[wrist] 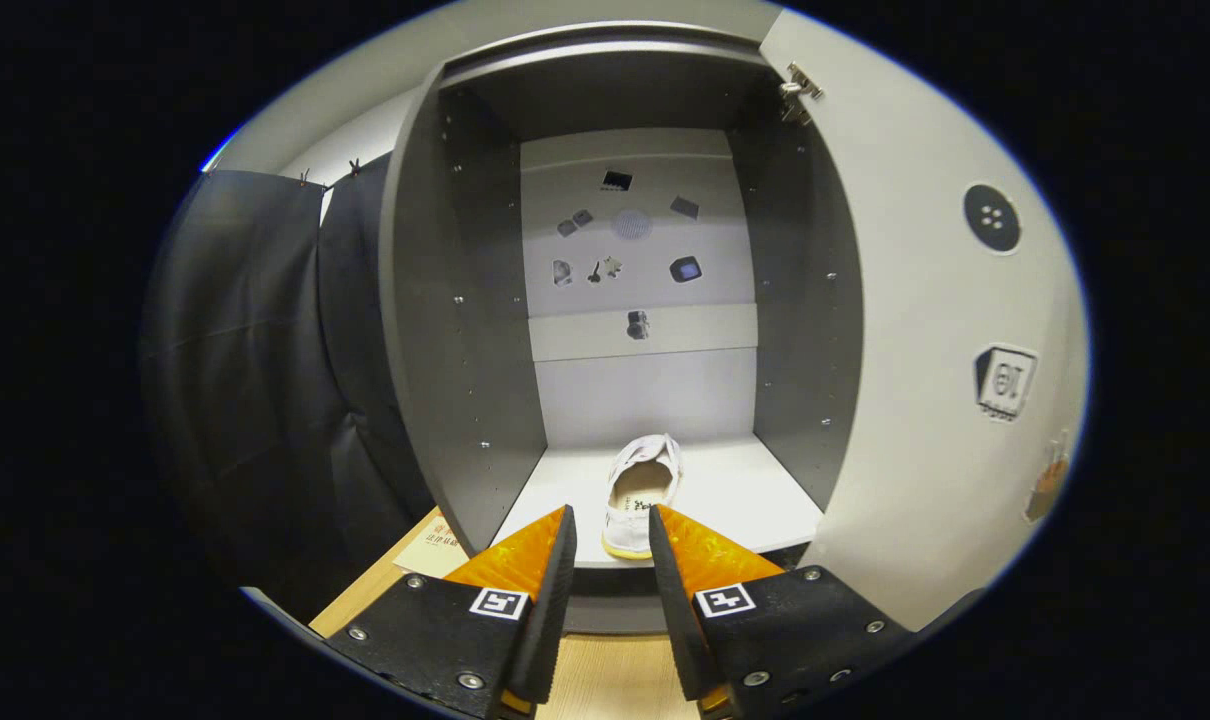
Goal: Open the shoe cabinet door, grab the shoes and put them into the shoe cabinet, then close the shoe cabinet door.
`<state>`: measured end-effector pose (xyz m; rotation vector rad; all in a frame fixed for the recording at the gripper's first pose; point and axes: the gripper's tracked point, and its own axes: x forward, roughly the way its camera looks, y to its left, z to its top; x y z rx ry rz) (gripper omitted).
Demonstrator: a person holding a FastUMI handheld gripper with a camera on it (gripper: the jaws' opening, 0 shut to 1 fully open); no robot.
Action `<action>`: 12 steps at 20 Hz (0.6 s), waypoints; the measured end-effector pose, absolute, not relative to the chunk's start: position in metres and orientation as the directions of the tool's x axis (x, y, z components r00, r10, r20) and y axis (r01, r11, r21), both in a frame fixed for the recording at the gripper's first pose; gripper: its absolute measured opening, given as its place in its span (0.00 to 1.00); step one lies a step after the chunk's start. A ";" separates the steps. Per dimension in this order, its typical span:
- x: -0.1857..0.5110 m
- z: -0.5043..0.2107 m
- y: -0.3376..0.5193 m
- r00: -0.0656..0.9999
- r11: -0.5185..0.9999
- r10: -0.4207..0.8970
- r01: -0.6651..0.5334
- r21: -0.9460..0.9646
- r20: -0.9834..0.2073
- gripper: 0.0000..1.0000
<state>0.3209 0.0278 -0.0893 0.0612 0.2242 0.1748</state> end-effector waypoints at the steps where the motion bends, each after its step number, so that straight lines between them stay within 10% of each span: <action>1: 0.308 -0.087 0.025 0.961 0.984 0.174 -0.161 0.078 -0.215 0.47; 12: 0.168 -0.051 -0.026 0.985 0.994 0.097 -0.088 0.066 -0.145 0.48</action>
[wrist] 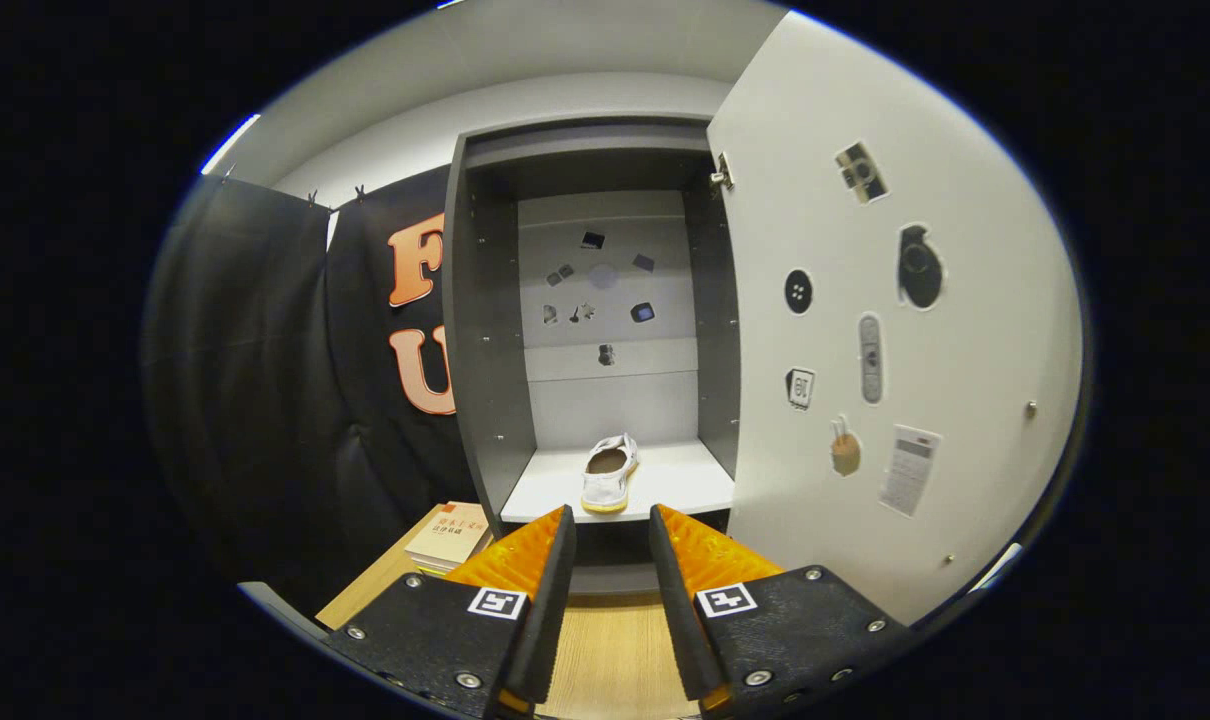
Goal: Open the shoe cabinet door, grab the shoes and put them into the shoe cabinet, then close the shoe cabinet door.
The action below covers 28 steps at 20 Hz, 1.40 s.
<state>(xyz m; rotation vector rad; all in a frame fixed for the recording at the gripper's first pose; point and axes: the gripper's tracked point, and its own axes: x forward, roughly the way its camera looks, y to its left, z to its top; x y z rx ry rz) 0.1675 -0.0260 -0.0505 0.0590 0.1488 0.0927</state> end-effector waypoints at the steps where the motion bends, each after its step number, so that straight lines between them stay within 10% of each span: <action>1: 0.155 -0.049 -0.034 0.986 0.995 0.084 -0.076 0.063 -0.144 0.48; 16: 0.014 -0.026 -0.167 0.981 0.984 -0.169 0.174 0.046 -0.092 0.48; 28: 0.029 -0.025 -0.260 0.960 0.963 -0.255 0.263 0.064 -0.112 0.61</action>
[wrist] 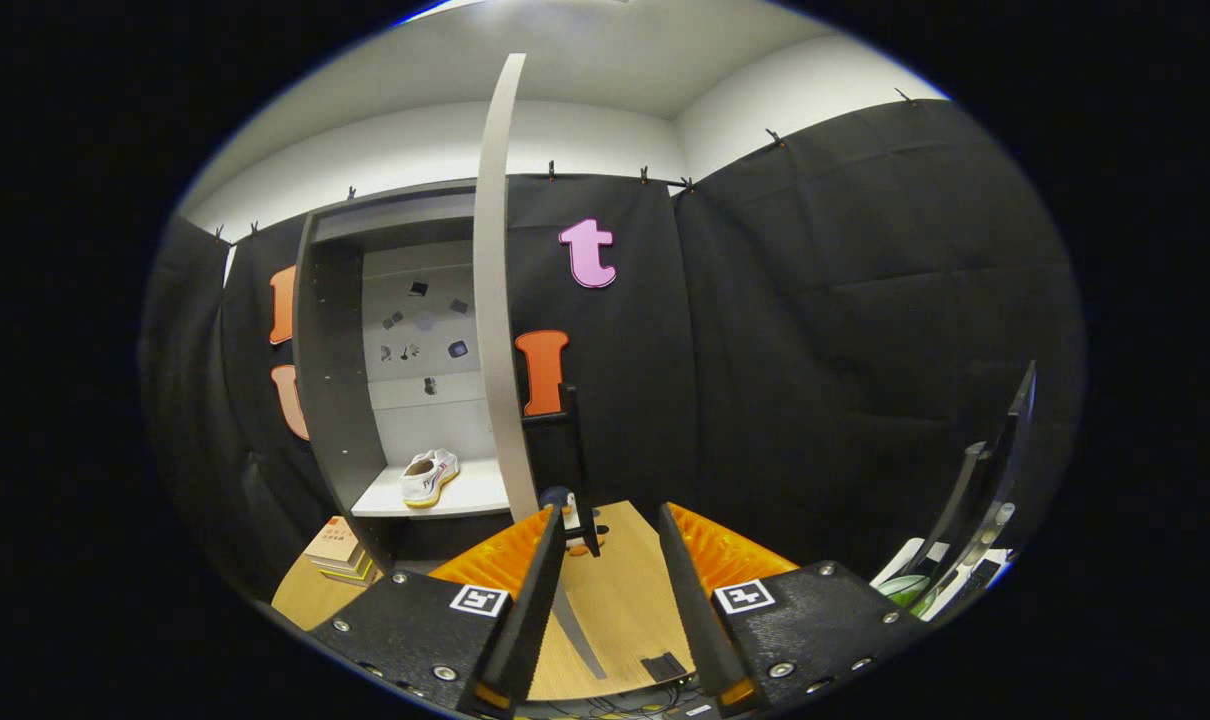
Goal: Open the shoe cabinet door, grab the shoes and put them into the shoe cabinet, then close the shoe cabinet door.
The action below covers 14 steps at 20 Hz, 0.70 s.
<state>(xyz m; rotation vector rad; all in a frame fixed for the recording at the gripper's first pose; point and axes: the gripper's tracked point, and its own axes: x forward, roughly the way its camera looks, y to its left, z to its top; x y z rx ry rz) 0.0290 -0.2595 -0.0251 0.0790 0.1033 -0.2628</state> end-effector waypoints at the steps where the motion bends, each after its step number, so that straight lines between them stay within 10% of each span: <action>1: 0.035 -0.024 -0.261 0.963 0.964 -0.247 0.255 0.070 -0.109 0.61; 14: 0.046 -0.024 -0.242 0.980 0.984 -0.176 0.178 0.013 -0.095 0.64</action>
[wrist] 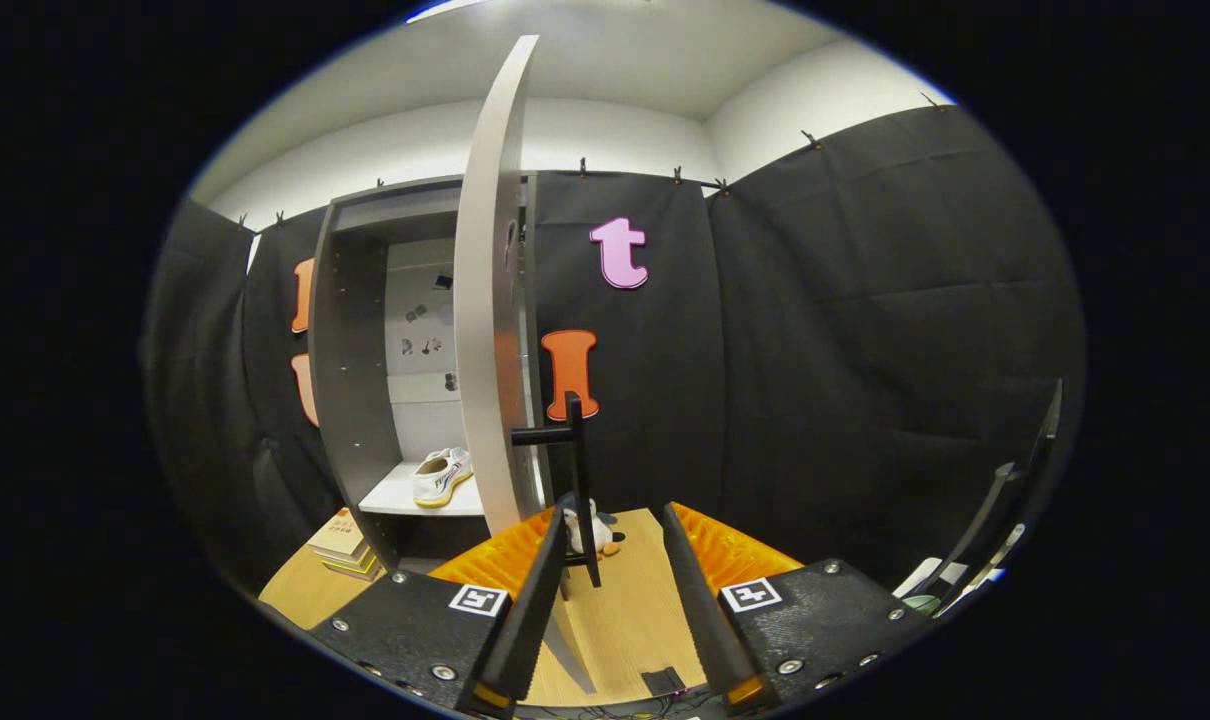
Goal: Open the shoe cabinet door, grab the shoes and put them into the shoe cabinet, then close the shoe cabinet door.
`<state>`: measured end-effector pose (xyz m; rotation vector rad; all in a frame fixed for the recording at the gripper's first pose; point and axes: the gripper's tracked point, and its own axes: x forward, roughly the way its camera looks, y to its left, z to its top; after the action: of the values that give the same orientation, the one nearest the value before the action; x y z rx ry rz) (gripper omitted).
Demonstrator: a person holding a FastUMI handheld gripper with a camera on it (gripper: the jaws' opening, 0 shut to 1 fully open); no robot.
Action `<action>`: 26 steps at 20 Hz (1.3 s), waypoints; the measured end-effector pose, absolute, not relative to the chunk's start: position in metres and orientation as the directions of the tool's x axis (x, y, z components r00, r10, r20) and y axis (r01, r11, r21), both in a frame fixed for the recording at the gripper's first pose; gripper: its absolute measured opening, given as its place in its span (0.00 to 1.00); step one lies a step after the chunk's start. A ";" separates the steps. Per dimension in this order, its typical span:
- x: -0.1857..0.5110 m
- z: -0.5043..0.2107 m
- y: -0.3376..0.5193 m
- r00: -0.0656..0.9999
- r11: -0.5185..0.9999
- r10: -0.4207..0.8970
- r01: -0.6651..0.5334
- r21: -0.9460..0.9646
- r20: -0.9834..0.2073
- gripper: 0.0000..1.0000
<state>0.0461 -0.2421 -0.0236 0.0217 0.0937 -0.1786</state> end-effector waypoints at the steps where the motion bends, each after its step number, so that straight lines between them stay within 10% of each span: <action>1: 0.045 -0.024 -0.237 0.983 0.987 -0.157 0.160 0.024 -0.096 0.63; 26: 0.122 -0.033 -0.010 0.935 0.931 0.353 -0.347 0.112 -0.043 0.66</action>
<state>0.1219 -0.0102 -0.0333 0.1036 0.0628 0.3585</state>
